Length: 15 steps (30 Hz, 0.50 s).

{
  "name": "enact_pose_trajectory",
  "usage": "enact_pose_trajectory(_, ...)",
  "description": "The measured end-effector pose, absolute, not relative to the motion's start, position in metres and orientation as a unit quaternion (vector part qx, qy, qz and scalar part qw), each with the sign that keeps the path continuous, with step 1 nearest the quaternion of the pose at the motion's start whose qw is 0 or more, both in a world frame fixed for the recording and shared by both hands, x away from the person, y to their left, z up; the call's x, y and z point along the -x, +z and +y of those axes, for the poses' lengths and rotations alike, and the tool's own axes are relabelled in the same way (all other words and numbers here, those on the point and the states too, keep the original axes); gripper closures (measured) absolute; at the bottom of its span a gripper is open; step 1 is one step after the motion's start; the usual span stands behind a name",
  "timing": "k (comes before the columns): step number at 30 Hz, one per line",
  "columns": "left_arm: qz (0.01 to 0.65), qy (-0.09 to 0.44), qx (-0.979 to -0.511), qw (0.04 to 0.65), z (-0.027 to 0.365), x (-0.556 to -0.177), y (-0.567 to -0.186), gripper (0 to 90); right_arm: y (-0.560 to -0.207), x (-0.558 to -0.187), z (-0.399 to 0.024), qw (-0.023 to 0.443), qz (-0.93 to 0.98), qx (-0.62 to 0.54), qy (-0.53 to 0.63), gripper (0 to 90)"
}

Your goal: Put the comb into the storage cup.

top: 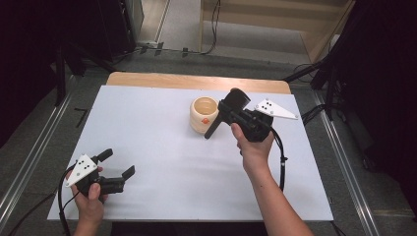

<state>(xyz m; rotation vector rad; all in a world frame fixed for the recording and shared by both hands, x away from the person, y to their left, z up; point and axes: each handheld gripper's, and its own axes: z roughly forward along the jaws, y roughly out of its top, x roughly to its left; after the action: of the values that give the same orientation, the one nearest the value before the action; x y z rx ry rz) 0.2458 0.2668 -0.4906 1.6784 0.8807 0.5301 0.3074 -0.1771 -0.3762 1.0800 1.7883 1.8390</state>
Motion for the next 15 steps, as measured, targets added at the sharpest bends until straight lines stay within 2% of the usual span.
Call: enact_pose_trajectory(15,0.373,0.223,-0.709,0.555,0.267,-0.245,-0.490,0.0,-0.364,-0.321,-0.182,0.200,0.629,-0.373,0.652,82.8)
